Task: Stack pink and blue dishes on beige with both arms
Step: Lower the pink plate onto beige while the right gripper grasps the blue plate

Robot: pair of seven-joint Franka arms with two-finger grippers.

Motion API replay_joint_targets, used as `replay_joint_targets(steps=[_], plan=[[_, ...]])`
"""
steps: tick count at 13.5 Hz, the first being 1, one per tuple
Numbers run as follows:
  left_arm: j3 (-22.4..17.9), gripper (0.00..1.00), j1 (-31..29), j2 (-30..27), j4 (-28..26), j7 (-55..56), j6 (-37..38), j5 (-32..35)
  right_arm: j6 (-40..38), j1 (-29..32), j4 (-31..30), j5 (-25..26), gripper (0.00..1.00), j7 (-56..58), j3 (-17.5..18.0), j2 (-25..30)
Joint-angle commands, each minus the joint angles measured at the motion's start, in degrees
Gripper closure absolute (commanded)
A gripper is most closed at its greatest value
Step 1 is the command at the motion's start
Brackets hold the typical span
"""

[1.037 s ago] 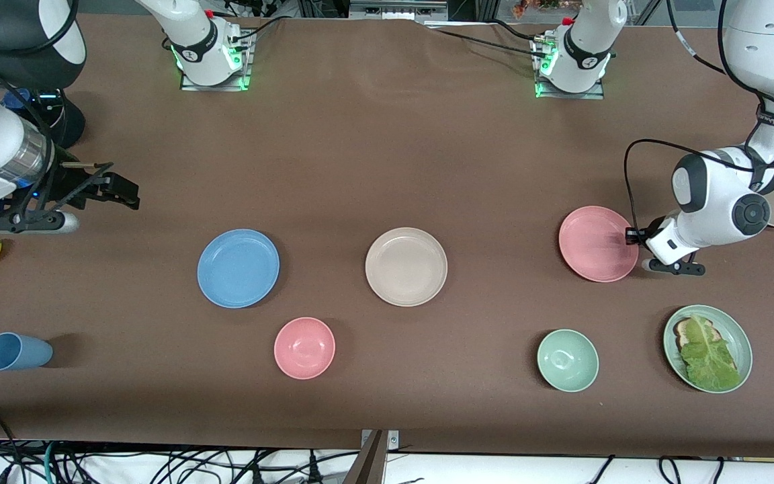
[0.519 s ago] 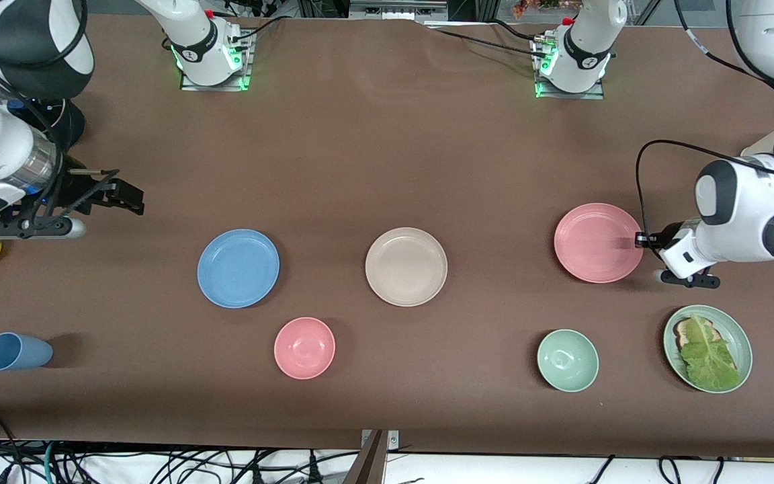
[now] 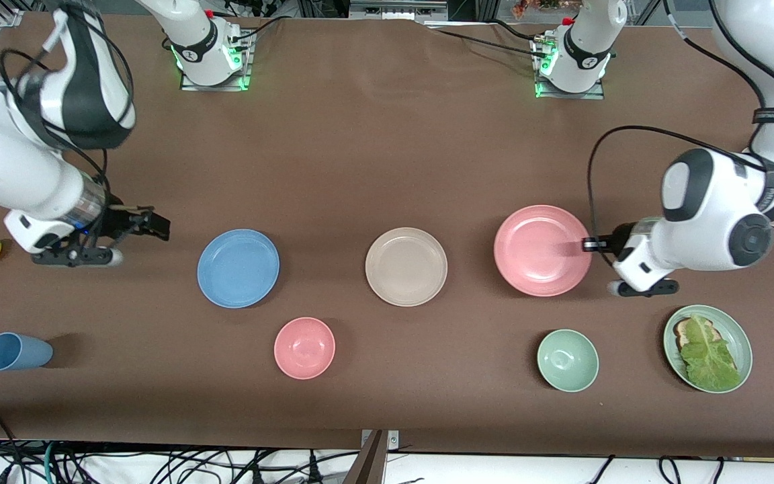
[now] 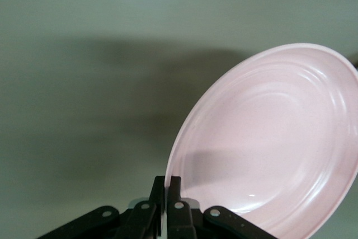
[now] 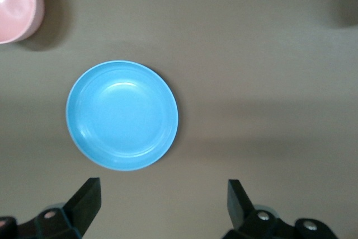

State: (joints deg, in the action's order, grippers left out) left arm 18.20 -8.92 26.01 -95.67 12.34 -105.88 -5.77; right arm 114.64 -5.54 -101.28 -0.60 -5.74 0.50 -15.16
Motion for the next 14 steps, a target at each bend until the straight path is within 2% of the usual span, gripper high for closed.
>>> replay_joint_targets(steps=[1, 4, 8, 12, 14], plan=[[0.35, 1.0, 6.34, 3.6, 5.04, 7.67, 0.5, -1.26, 6.53, 0.01, -2.25, -0.81, 0.0, 0.99, 0.12, -3.9], [0.0, 1.0, 13.38, 8.25, 9.09, 16.46, -4.4, -0.47, 14.62, 0.01, -3.14, -0.81, 0.0, 0.99, 0.55, -10.13], [-0.88, 1.0, 20.6, 12.56, 9.54, 25.86, -12.49, 4.44, 21.67, 0.01, -3.66, -0.81, 0.0, 0.29, 1.61, -16.03], [-1.15, 1.0, 23.42, 14.77, 9.63, 30.28, -16.11, 6.56, 30.1, 0.36, -9.46, -0.81, 0.0, 0.99, 1.61, -16.48], [-1.41, 1.0, 23.51, 15.64, 10.67, 30.46, -16.02, 6.65, 30.73, 0.53, -10.08, -0.81, 0.02, 1.08, 1.61, -16.57]])
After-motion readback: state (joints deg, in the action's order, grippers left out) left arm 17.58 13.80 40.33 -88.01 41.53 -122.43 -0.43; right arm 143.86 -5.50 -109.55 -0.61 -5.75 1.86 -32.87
